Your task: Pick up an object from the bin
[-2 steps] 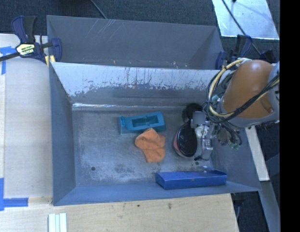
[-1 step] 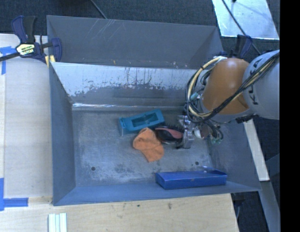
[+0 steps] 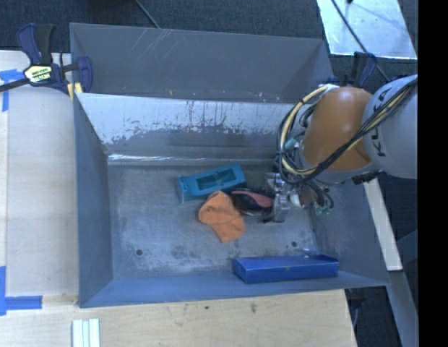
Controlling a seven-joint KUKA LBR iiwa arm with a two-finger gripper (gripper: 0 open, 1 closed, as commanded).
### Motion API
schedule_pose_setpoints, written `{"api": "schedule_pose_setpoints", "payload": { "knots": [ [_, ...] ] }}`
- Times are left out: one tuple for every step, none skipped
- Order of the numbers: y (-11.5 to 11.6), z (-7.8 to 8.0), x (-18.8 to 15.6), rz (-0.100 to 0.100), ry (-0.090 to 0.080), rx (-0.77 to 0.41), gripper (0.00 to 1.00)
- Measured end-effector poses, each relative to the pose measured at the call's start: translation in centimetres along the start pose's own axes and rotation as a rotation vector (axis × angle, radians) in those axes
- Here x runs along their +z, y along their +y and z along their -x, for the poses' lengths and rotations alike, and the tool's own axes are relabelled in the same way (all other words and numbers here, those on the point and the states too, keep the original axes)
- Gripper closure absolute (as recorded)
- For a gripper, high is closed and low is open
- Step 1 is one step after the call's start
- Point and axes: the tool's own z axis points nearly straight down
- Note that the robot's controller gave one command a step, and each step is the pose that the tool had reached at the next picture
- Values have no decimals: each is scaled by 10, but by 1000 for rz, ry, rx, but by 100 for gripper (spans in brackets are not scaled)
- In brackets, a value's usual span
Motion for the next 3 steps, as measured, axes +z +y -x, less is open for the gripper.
{"api": "schedule_pose_setpoints", "payload": {
  "knots": [
    [41,28,0,-1,9,-2,100],
    [42,28,0,-1,9,-3,100],
    [42,28,0,-1,9,-3,100]
  ]
}}
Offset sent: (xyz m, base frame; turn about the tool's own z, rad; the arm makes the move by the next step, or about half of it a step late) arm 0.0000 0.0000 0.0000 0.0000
